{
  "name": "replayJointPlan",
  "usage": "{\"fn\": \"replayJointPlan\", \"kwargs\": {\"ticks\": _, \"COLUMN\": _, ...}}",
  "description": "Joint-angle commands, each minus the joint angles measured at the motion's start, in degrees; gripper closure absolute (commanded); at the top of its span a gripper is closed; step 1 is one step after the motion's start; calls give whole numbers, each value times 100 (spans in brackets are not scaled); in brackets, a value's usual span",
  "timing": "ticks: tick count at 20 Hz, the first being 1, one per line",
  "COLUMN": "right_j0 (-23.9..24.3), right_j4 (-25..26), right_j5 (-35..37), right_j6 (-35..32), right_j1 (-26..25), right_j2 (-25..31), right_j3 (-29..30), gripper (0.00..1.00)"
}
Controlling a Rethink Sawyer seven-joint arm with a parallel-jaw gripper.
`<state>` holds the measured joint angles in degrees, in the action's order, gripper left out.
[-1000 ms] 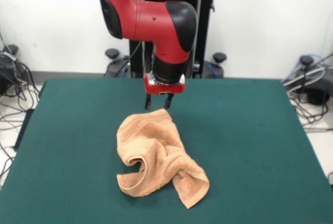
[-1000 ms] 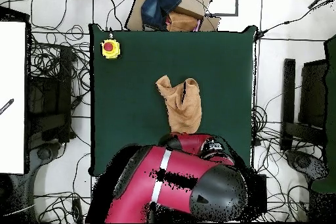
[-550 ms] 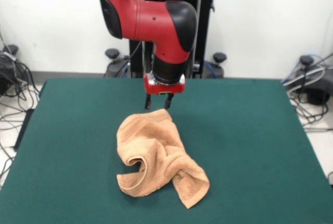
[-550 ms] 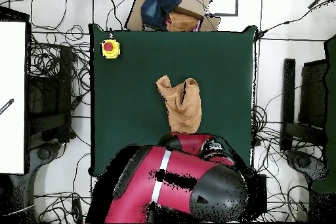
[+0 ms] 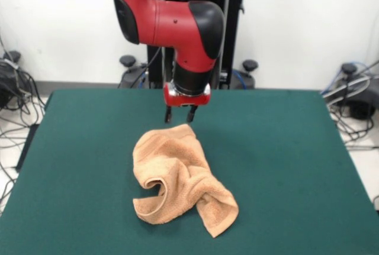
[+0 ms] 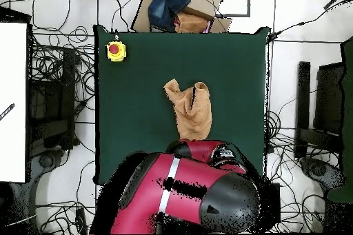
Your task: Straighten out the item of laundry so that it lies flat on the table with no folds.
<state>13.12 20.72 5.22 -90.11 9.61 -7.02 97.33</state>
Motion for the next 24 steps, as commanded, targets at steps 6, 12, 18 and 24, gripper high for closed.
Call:
{"fn": "replayJointPlan", "kwargs": {"ticks": 6, "right_j0": -55, "right_j4": -207, "right_j5": 857, "right_j6": -427, "right_j1": -16, "right_j2": 536, "right_j3": -699, "gripper": 0}}
{"fn": "replayJointPlan", "kwargs": {"ticks": 12, "right_j0": -38, "right_j4": -278, "right_j5": 1187, "right_j6": -364, "right_j1": -26, "right_j2": 625, "right_j3": -960, "gripper": 0}}
{"fn": "replayJointPlan", "kwargs": {"ticks": 18, "right_j0": -63, "right_j4": -273, "right_j5": 1381, "right_j6": -389, "right_j1": -22, "right_j2": 645, "right_j3": -1134, "gripper": 0}}
{"fn": "replayJointPlan", "kwargs": {"ticks": 24, "right_j0": -56, "right_j4": -334, "right_j5": 1551, "right_j6": -450, "right_j1": -18, "right_j2": 701, "right_j3": -1269, "gripper": 0}}
